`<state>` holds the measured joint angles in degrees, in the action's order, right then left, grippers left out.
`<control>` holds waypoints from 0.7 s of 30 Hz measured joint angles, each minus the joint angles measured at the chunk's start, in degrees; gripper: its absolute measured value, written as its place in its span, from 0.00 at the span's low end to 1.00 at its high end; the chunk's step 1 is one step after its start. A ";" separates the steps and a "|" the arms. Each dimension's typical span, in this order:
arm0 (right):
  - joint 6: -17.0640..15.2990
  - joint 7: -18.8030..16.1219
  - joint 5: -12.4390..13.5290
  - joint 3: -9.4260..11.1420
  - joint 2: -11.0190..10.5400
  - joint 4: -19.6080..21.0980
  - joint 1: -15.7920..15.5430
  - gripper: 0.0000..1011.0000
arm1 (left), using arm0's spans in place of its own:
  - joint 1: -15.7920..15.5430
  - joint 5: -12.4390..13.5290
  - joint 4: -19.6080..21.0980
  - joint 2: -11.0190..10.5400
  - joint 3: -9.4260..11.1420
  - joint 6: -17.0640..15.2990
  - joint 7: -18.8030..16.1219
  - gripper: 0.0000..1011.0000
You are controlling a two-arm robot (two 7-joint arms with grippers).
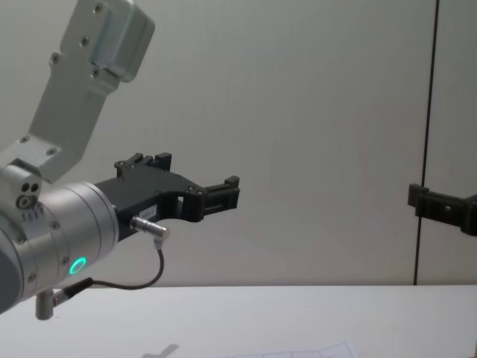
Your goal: Use the one hand to pick up the stamp and affix it onto the A4 paper.
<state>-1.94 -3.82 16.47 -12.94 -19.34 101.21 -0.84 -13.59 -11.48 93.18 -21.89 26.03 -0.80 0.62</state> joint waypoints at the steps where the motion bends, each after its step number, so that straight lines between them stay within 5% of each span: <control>1: 0.00 0.00 0.00 0.00 0.00 0.00 0.00 0.99 | 0.00 0.00 0.00 0.00 0.00 0.00 0.00 0.99; 21: 0.00 -0.01 0.00 0.01 0.00 0.02 0.00 0.99 | 0.00 0.00 0.00 0.00 0.00 0.00 0.00 0.99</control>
<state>-1.95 -3.83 16.47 -12.94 -19.33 101.23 -0.84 -13.59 -11.48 93.17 -21.89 26.02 -0.80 0.62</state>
